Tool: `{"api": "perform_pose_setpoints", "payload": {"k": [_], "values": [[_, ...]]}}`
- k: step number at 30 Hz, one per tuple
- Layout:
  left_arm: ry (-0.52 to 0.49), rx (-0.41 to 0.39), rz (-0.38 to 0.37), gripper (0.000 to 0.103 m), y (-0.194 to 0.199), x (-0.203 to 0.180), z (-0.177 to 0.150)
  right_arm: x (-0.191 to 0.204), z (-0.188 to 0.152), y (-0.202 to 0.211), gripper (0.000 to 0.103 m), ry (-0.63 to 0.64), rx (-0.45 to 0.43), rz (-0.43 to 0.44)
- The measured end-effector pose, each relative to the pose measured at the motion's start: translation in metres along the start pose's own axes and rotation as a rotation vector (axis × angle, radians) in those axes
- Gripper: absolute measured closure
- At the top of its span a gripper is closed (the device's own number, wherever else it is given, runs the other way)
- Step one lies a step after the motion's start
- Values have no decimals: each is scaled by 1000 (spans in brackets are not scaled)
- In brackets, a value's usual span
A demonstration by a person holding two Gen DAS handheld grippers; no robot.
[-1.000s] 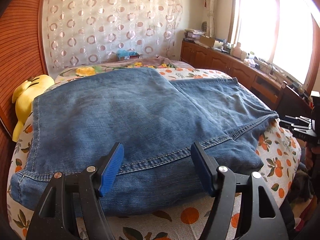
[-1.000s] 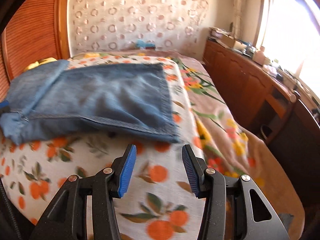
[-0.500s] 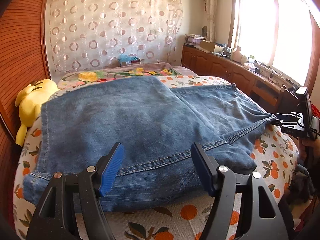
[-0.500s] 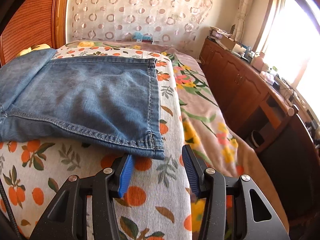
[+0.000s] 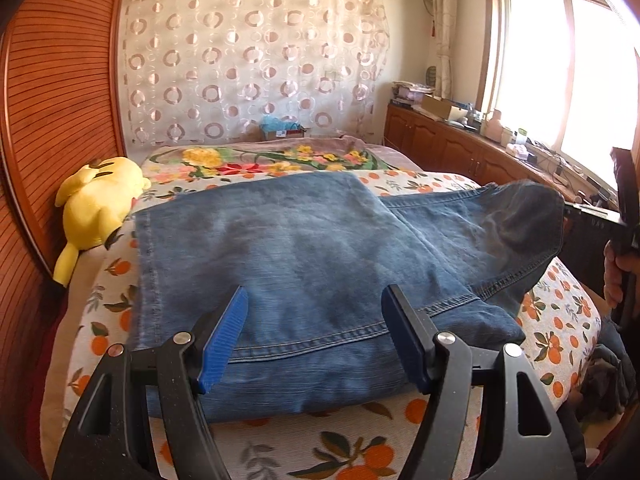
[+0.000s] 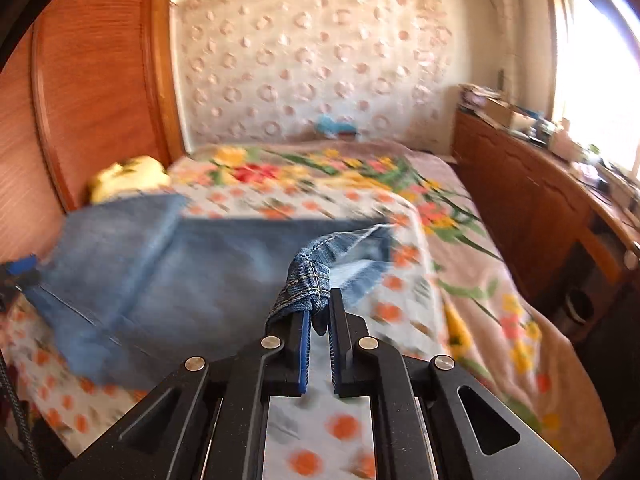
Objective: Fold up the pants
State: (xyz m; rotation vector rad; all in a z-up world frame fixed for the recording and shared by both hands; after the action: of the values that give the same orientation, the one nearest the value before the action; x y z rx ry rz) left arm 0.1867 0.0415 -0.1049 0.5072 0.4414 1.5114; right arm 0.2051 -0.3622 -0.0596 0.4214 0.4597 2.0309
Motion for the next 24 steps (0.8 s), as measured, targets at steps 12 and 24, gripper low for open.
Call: {"api": "perform_pose_setpoints", "payload": {"k": [12,24], "values": [[96,-2,65,33,10,59,1,171,19,-65,95,143,21,434],[76,-1,51,33,1,56,7,159,-29,-88,64,159,184,404]]}}
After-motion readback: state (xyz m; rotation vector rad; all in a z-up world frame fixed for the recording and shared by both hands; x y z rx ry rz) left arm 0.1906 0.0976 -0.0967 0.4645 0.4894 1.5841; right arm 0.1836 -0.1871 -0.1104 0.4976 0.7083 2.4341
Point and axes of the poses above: each gripper's, at about its wrist camera, not at the fingertips, and y roughly against the way its jaws point, x to its left, z to its top, the point moved 6 cm from there along -y, roughly the way its jaws point, and after that the axes turned 12 degrees about z, right-handed, at the moved point
